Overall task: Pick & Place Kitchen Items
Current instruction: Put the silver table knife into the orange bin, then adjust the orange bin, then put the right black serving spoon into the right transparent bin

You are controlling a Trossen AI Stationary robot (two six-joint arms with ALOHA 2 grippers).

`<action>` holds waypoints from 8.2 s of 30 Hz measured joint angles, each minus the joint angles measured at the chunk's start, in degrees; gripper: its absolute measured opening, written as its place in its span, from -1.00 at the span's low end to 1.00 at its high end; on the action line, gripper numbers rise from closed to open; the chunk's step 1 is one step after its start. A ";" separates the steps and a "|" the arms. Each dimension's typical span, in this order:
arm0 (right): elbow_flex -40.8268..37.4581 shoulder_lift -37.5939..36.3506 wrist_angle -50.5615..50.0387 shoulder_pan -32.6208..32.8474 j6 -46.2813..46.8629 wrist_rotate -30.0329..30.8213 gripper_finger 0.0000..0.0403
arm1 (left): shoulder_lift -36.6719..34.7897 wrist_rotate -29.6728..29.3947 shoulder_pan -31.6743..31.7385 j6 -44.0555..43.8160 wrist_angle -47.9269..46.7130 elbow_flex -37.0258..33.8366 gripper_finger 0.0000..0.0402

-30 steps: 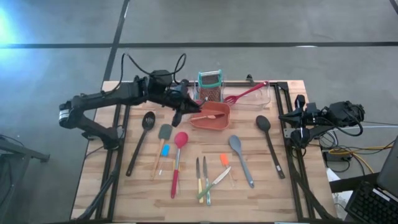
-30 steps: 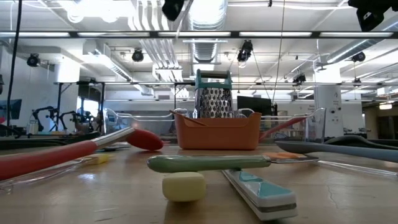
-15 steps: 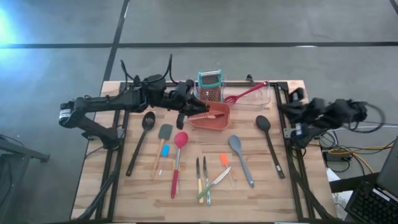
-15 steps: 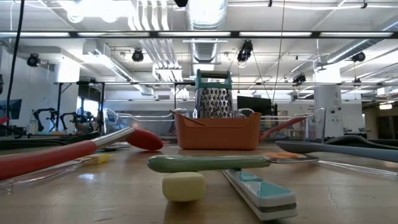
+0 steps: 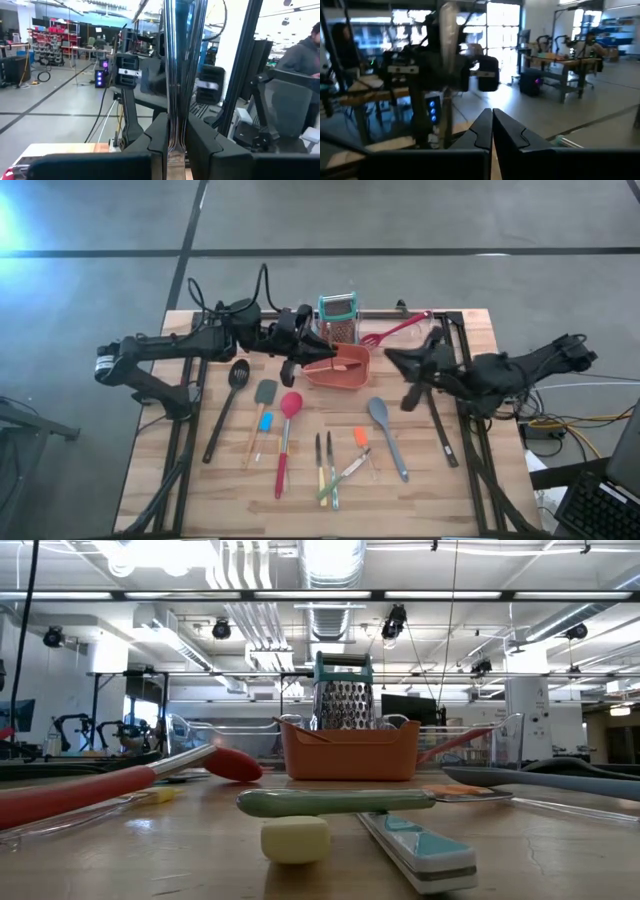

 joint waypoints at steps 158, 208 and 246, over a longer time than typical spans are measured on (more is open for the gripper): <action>17.65 45.44 -25.29 -41.82 -23.82 -59.28 -0.05 | -21.11 -13.83 8.33 2.55 -26.64 -1.81 0.16; -0.15 32.23 -42.73 -48.00 15.84 -39.64 -0.96 | -20.98 -19.91 8.35 2.77 -39.39 -1.81 0.16; 4.21 4.71 -79.88 -33.79 43.31 -35.12 -0.96 | -20.98 -20.00 8.37 4.07 -39.71 -1.81 0.16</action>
